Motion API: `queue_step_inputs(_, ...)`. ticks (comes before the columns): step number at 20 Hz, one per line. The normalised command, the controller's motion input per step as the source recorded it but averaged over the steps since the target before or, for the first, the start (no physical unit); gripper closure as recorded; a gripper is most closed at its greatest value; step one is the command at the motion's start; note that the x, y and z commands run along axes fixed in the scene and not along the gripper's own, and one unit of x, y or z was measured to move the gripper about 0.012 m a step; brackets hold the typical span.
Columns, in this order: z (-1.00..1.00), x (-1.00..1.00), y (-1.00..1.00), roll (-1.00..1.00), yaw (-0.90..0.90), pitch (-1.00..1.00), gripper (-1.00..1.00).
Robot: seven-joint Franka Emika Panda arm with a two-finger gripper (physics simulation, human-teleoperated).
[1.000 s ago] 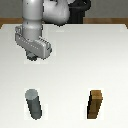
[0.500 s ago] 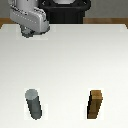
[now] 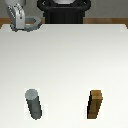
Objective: Put the loop with the handle onto the peg.
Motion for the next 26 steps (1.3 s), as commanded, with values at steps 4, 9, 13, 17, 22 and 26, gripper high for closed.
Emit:
queue_step_inputs(4,0.00,0.00,0.00,0.00,-0.98,0.00,1.00)
queue_step_inputs(9,0.00,0.00,0.00,0.00,-0.98,0.00,1.00)
queue_step_inputs(13,0.00,0.00,0.00,0.00,-0.95,0.00,1.00)
queue_step_inputs(17,0.00,0.00,0.00,0.00,-1.00,0.00,1.00)
queue_step_inputs(22,0.00,0.20,0.00,0.00,-0.65,0.00,1.00)
queue_step_inputs(26,0.00,1.00,0.00,0.00,0.00,0.00,1.00)
